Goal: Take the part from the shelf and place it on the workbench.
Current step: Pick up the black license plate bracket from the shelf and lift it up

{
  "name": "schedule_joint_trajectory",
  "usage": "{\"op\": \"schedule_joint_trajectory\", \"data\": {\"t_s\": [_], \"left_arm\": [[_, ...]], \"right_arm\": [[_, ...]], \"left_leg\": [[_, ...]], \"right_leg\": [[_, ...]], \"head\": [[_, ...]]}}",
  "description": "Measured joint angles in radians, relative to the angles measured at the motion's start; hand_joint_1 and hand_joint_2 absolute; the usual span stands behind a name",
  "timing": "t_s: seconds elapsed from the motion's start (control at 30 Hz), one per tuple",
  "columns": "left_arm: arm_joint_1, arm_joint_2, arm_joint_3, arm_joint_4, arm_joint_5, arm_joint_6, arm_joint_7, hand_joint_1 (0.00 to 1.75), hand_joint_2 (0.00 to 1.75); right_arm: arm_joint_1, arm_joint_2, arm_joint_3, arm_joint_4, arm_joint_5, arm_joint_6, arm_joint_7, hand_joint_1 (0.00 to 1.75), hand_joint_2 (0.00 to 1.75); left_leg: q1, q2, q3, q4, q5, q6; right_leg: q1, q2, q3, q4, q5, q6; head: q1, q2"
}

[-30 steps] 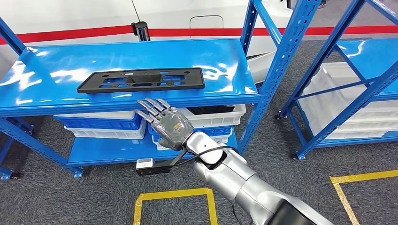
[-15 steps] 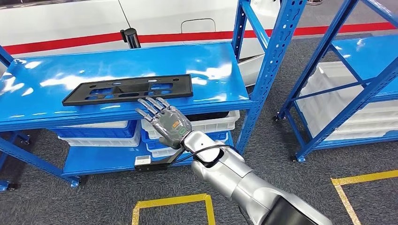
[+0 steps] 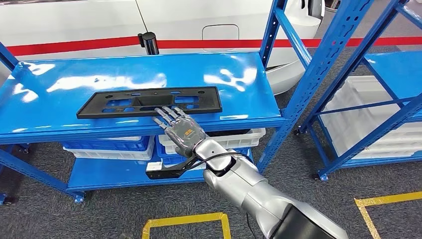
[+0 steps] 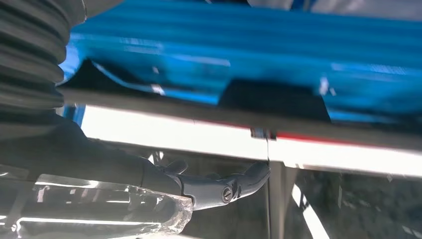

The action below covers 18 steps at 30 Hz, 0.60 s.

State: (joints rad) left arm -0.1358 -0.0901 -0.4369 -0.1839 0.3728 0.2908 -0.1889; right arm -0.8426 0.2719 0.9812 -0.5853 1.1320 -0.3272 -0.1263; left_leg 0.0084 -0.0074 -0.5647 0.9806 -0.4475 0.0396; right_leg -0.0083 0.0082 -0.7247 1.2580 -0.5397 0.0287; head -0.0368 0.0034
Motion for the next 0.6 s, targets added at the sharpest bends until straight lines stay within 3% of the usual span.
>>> {"op": "schedule_joint_trajectory", "data": {"t_s": [0.07, 0.13, 0.2, 0.3, 0.33, 0.4, 0.43, 0.47, 0.5, 0.57, 0.6], "left_arm": [[0.0, -0.001, 0.0, 0.0, 0.0, 0.0, 0.0, 0.0, 0.0], [-0.001, -0.001, 0.0, 0.001, 0.0, 0.0, 0.0, 0.0, 0.0], [-0.001, -0.001, 0.0, 0.001, 0.001, -0.001, 0.0, 0.0, 0.0], [-0.002, 0.0, 0.0, 0.001, 0.004, 0.0, 0.0, 0.0, 0.0], [-0.002, 0.001, 0.0, 0.001, 0.005, 0.001, 0.0, 0.0, 0.0], [-0.002, 0.0, 0.0, 0.002, 0.006, 0.001, 0.0, 0.0, 0.0], [-0.001, 0.001, 0.0, 0.003, 0.007, 0.001, 0.0, 0.0, 0.0], [0.0, 0.001, 0.0, 0.003, 0.008, 0.001, 0.0, 0.0, 0.0], [0.001, 0.002, 0.0, 0.004, 0.008, 0.001, 0.0, 0.0, 0.0], [0.001, 0.004, 0.0, 0.004, 0.009, 0.001, 0.0, 0.0, 0.0], [0.0, 0.004, 0.0, 0.004, 0.009, 0.001, 0.0, 0.0, 0.0]], "right_arm": [[-0.002, 0.002, 0.0, 0.014, 0.001, 0.002, 0.002, 0.0, 1.75], [-0.006, 0.006, 0.0, 0.025, 0.001, 0.003, 0.004, 0.0, 1.75], [-0.009, 0.009, -0.001, 0.037, 0.001, 0.004, 0.009, 0.0, 1.75], [-0.017, 0.015, -0.005, 0.054, 0.003, 0.003, 0.016, 0.0, 1.75], [-0.02, 0.018, -0.006, 0.059, 0.004, 0.002, 0.017, 0.0, 1.75], [-0.023, 0.021, -0.007, 0.074, 0.005, 0.002, 0.02, 0.0, 1.75], [-0.022, 0.021, -0.007, 0.081, 0.006, 0.001, 0.02, 0.0, 1.75], [-0.021, 0.02, -0.007, 0.088, 0.006, 0.001, 0.02, 0.0, 1.75], [-0.02, 0.02, -0.008, 0.093, 0.007, 0.001, 0.02, 0.0, 1.75], [-0.021, 0.019, -0.011, 0.1, 0.007, -0.002, 0.023, 0.0, 1.75], [-0.023, 0.019, -0.014, 0.103, 0.008, -0.004, 0.024, 0.0, 1.75]], "left_leg": [[-0.005, -0.002, 0.017, 0.0, -0.013, -0.003], [-0.01, -0.003, 0.029, 0.001, -0.027, -0.01], [-0.01, -0.002, 0.034, 0.001, -0.037, -0.02], [-0.003, 0.0, 0.026, 0.032, -0.063, -0.037], [0.0, 0.001, 0.006, 0.074, -0.084, -0.044], [0.007, 0.002, -0.069, 0.205, -0.133, -0.057], [0.011, 0.003, -0.106, 0.257, -0.143, -0.064], [0.015, 0.004, -0.13, 0.281, -0.136, -0.069], [0.019, 0.004, -0.134, 0.261, -0.108, -0.072], [0.025, 0.007, -0.091, 0.136, -0.022, -0.075], [0.025, 0.008, -0.062, 0.07, 0.007, -0.074]], "right_leg": [[0.005, -0.002, 0.051, -0.146, 0.08, 0.004], [0.011, -0.003, 0.099, -0.248, 0.127, -0.007], [0.014, -0.003, 0.111, -0.264, 0.131, -0.022], [0.001, 0.0, 0.127, -0.28, 0.13, -0.043], [-0.004, 0.001, 0.134, -0.284, 0.129, -0.048], [-0.004, 0.001, 0.142, -0.285, 0.122, -0.056], [-0.004, 0.001, 0.146, -0.285, 0.118, -0.057], [-0.004, 0.002, 0.149, -0.284, 0.114, -0.057], [-0.005, 0.003, 0.154, -0.284, 0.11, -0.055], [-0.006, 0.006, 0.166, -0.284, 0.101, -0.046], [-0.003, 0.007, 0.17, -0.283, 0.096, -0.04]], "head": [[0.0, 0.0], [0.0, 0.0], [-0.001, 0.0], [-0.003, 0.0], [-0.006, 0.0], [-0.009, 0.0], [-0.009, 0.0], [-0.009, 0.0], [-0.009, 0.0], [-0.01, 0.0], [-0.01, 0.0]]}}
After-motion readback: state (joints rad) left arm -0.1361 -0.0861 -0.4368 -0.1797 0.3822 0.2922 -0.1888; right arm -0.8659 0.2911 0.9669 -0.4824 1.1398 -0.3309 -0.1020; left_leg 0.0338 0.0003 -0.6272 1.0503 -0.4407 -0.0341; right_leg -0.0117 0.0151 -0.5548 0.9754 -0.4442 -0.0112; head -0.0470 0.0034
